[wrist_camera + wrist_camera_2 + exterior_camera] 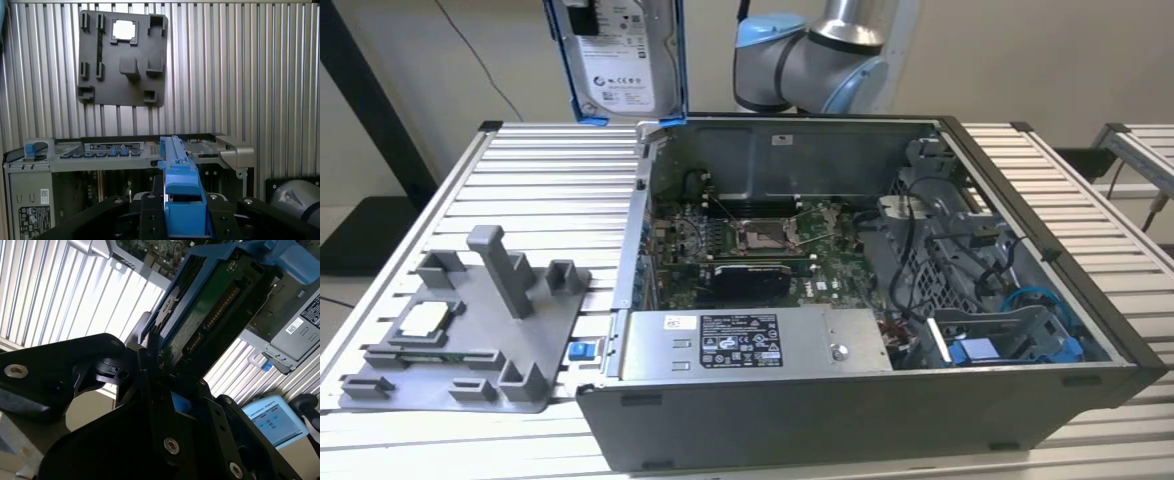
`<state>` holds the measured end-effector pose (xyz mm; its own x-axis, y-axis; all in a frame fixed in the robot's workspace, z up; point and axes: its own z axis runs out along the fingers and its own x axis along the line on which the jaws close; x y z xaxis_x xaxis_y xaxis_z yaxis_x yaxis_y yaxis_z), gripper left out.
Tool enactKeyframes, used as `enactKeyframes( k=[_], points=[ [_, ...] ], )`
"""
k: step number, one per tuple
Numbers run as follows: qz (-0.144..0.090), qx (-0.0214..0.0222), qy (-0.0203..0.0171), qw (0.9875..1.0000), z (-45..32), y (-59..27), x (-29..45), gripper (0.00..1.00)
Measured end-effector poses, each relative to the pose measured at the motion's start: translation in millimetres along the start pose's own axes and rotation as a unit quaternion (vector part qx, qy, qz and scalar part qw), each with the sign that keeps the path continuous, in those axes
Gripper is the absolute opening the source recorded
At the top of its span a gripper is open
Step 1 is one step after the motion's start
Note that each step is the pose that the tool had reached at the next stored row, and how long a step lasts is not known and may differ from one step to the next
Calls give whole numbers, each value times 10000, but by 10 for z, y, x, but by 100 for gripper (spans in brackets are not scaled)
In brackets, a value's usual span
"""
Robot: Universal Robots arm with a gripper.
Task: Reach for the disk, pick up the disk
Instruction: 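Pick up the disk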
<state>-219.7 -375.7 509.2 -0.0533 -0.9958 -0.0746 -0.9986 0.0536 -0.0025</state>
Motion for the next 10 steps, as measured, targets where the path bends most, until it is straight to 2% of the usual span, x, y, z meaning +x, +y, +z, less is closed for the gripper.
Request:
enactKeyframes(
  k=[10],
  points=[
    [0,0,0,10000,1,-235,-13,0]
  ],
)
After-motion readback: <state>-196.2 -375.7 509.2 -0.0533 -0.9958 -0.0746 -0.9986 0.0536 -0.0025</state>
